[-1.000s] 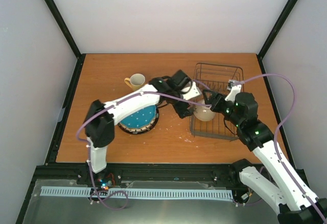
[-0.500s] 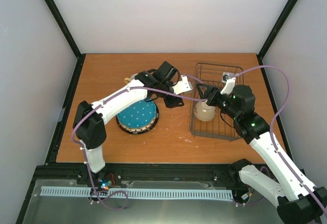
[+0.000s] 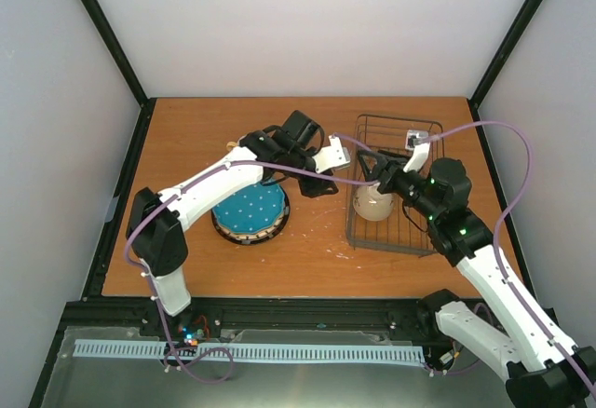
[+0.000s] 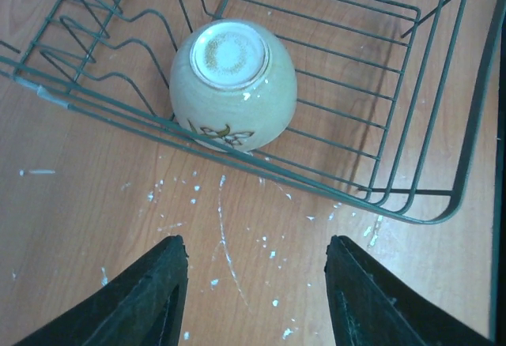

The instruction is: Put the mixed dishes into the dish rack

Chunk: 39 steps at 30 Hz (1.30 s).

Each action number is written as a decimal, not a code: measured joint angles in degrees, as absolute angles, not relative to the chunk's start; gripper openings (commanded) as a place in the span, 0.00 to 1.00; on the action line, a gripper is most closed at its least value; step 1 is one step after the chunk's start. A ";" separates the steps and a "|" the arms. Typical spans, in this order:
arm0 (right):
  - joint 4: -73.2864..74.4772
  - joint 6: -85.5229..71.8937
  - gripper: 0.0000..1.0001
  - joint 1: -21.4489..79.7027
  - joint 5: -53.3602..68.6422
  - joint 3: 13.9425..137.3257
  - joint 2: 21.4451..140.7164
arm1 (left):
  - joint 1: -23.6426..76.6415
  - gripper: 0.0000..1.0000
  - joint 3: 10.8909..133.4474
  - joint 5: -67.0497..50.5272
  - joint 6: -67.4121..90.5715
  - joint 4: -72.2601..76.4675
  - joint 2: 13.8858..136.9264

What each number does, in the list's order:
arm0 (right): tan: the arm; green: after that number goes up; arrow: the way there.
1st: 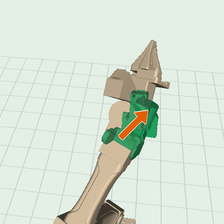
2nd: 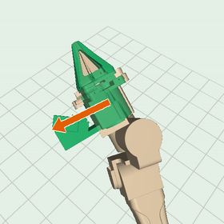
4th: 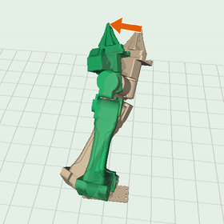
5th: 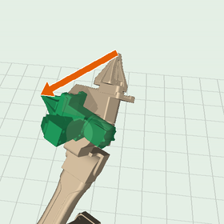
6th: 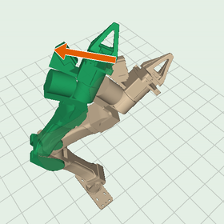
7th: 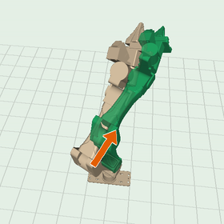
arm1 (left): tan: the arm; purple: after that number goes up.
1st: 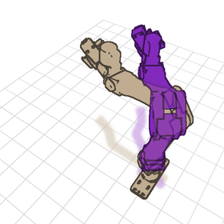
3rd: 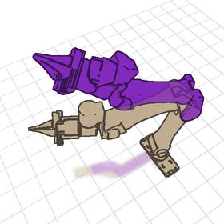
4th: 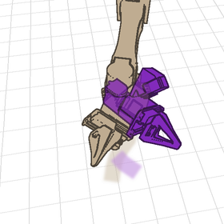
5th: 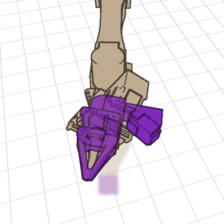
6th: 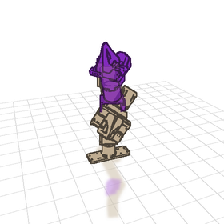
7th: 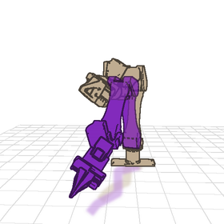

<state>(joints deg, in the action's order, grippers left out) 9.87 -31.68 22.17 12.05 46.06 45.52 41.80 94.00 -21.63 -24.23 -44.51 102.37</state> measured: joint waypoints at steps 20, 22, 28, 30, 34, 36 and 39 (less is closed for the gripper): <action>-13.91 -34.37 0.72 22.17 27.51 49.08 64.97 | 34.20 0.50 84.86 -13.41 -22.17 -43.40 97.76; -15.16 -34.89 0.72 22.15 27.83 49.10 65.84 | 34.20 0.49 84.88 -12.43 -21.56 -43.40 97.76; -21.32 -36.99 0.73 21.89 29.82 50.41 71.18 | 34.20 0.48 84.90 -8.45 -17.06 -43.38 97.91; -22.55 -37.39 0.74 21.74 30.22 51.37 72.77 | 34.20 0.48 84.93 -7.03 -15.31 -43.38 98.15; -23.46 -37.52 0.75 21.28 30.50 53.87 75.05 | 34.22 0.48 84.93 -5.21 -12.71 -43.31 98.17; -23.88 -37.50 0.75 20.84 30.74 55.68 76.07 | 34.26 0.48 84.93 -4.03 -10.24 -43.44 98.17; -24.62 -37.52 0.75 18.09 31.35 58.72 77.12 | 32.38 0.48 84.93 -0.93 -5.96 -43.81 98.15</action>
<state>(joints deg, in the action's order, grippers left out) -24.62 -37.52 18.09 31.35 58.72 77.12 32.38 84.93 -0.93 -5.96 -43.81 98.15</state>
